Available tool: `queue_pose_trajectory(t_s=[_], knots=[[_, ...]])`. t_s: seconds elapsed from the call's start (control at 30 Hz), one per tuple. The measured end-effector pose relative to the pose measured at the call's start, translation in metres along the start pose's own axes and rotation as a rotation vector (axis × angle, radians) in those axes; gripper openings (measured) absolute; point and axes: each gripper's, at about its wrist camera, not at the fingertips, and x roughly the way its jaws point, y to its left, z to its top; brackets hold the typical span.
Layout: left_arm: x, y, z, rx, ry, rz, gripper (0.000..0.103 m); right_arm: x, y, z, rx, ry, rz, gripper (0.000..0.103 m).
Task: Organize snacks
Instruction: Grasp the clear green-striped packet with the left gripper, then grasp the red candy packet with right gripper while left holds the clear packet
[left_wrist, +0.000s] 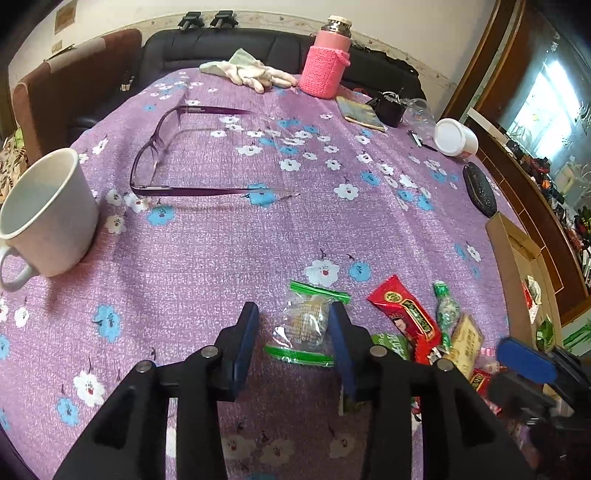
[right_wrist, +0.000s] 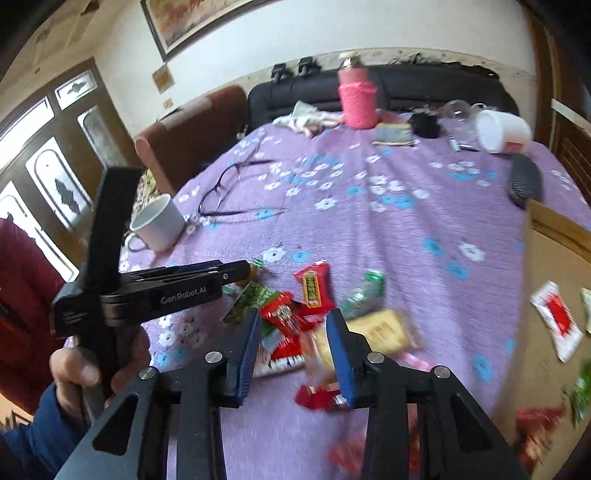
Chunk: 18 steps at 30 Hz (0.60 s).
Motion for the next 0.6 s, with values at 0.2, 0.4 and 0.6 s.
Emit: queue_pose_trajectory(t_s=[0.2,0.4,0.6], knots=[[0.007,-0.007,-0.002,0.034,0.009,0.042,0.029,0.034,0.008,-0.002,-0.070,0.059,-0.025,0.038],[0.008,-0.013,-0.005,0.062,-0.006,0.078,0.029,0.040,0.011,-0.015,-0.093,0.054,-0.036,0.015],[0.003,-0.007,-0.005,0.026,-0.016,0.048,0.028,0.017,0.009,-0.012,-0.066,-0.024,0.017,0.015]])
